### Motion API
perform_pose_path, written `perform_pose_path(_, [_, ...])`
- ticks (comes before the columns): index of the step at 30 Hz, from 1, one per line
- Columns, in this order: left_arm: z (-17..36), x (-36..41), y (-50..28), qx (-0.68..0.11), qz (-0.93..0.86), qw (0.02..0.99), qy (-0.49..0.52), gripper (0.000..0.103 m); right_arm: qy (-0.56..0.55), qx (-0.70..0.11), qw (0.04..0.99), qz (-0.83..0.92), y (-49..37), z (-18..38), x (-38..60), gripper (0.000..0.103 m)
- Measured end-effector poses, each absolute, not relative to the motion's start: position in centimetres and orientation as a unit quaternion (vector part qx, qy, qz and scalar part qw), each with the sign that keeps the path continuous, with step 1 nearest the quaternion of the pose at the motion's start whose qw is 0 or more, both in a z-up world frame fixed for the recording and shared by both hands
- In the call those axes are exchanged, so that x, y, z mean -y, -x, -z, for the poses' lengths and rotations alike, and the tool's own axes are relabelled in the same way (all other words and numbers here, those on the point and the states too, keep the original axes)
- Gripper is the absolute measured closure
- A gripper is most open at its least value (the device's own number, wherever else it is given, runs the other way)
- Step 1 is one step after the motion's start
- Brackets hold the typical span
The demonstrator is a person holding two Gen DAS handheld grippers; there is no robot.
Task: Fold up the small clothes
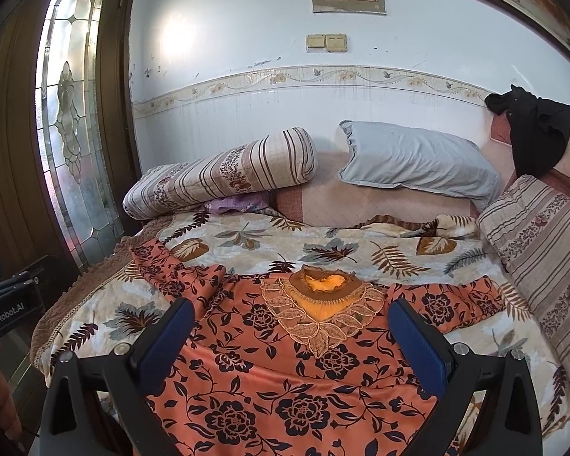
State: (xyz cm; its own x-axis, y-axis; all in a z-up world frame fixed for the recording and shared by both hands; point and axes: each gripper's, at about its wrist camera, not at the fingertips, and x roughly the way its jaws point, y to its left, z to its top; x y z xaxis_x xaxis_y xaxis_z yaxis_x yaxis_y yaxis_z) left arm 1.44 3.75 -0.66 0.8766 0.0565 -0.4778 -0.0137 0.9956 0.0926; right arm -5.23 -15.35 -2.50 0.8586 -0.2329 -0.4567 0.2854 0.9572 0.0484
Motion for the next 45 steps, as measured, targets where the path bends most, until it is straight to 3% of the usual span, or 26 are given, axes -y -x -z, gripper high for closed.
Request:
perform_pose_path(13, [2.0, -3.1, -2.9, -0.255, -0.02, 0.965, -0.055, 0.0, -0.065, -0.242, 0.96, 0.124, 4.4, 3.3, 15.6, 0.0])
perform_pose_path(16, [5.4, -0.6, -5.5, -0.3, 0.01, 0.95, -0.082, 0.0, -0.078, -0.261, 0.954, 0.126, 3.9, 5.0, 17.8, 0.0])
perform_pose_path(22, [17.5, 6.3, -13.0, -0.463, 0.087, 0.873, -0.13, 0.0, -0.199, -0.32, 0.912, 0.161, 2.8, 11.2, 30.7, 0.0])
perform_pose_path(27, [23.3, 10.2, -16.4, -0.492, 0.103, 0.854, -0.138, 0.0, -0.341, -0.319, 0.85, 0.242, 3.2, 17.1, 45.8, 0.001])
perform_pose_path(29, [24.2, 10.9, -17.4, -0.492, 0.105, 0.853, -0.14, 0.0, -0.418, -0.298, 0.819, 0.256, 3.7, 19.7, 51.0, 0.01])
perform_pose_path(31, [25.3, 11.6, -18.2, -0.494, 0.11, 0.85, -0.149, 0.0, -0.509, -0.273, 0.777, 0.251, 3.9, 22.8, 55.8, 0.036])
perform_pose_path(39, [26.4, 10.9, -18.2, -0.479, 0.119, 0.861, -0.128, 0.0, -0.614, -0.179, 0.72, 0.269, 3.2, 28.2, 63.8, 0.048])
perform_pose_path(41, [26.4, 10.8, -17.9, -0.47, 0.115, 0.866, -0.126, 0.0, -0.605, -0.178, 0.725, 0.277, 2.3, 28.3, 64.6, 0.058])
perform_pose_path(43, [26.3, 11.0, -17.9, -0.471, 0.112, 0.866, -0.126, 0.0, -0.595, -0.181, 0.729, 0.286, 1.8, 28.4, 65.0, 0.079])
perform_pose_path(45, [26.6, 11.2, -18.3, -0.475, 0.112, 0.864, -0.126, 0.0, -0.584, -0.18, 0.734, 0.296, 1.7, 28.0, 64.9, 0.087])
